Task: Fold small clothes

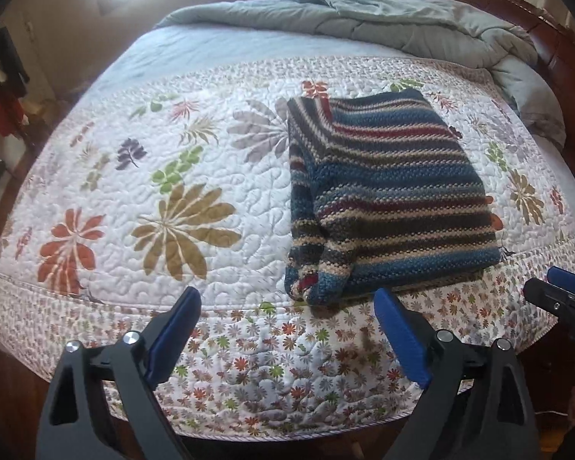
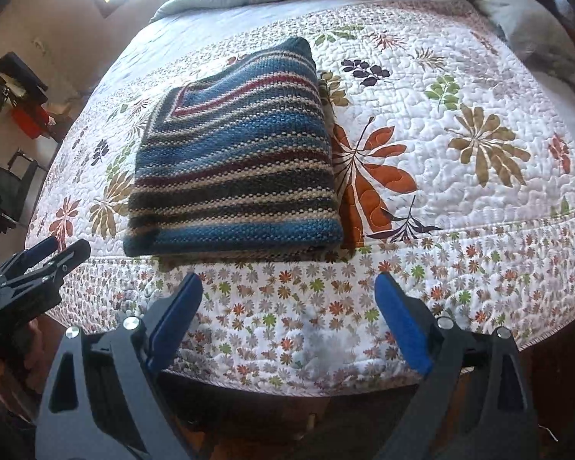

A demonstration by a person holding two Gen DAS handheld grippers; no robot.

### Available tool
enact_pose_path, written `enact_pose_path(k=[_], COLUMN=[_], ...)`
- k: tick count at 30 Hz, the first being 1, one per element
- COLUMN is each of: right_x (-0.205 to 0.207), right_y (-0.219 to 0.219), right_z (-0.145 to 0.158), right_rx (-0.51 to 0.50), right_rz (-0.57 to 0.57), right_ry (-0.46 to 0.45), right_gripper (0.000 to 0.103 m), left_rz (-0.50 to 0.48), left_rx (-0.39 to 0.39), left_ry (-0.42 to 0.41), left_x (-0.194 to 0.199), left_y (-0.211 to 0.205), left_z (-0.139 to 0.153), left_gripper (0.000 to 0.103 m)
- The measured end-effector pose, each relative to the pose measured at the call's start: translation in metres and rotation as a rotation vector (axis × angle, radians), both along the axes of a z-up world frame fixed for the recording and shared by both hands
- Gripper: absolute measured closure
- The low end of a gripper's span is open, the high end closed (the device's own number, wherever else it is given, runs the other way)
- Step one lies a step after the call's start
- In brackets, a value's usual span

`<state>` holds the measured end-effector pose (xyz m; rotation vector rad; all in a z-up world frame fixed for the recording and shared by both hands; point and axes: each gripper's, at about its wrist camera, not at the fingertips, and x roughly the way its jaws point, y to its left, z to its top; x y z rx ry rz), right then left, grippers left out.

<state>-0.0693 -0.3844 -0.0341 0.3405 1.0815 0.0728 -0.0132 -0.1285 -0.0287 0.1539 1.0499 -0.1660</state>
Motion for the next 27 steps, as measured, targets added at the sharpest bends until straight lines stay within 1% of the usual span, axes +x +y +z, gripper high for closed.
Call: enact_pose_path(k=[4,12,15,22,27], right_x=[-0.004,-0.016,-0.017,-0.014,-0.012], right_y=[0.003,0.011,0.012,0.015,0.023], right_z=[0.007,0.021,0.023,0.022,0.024], right_rx=[-0.019,-0.047,-0.066,-0.069,-0.110], right_rz=[-0.009,-0.003,-0.005,-0.007,-0.001], right_ry=[-0.007,-0.022,-0.023,-0.008,-0.020], right_gripper=[0.012,0.012,0.012,0.012,0.012], left_rz=[-0.011,0.004,0.013,0.010,0.013], left_rx=[0.016,0.003,0.017,0.045,0.060], left_ry=[-0.003,0.017,0.016,0.013,0.013], left_x=[-0.006,-0.013,-0.014,-0.016,-0.015], left_y=[-0.005,-0.006,-0.006,-0.009,-0.011], left_z=[0.007,0.019,0.020,0.018,0.015], left_gripper=[0.009,0.007,0.007,0.007,0.007])
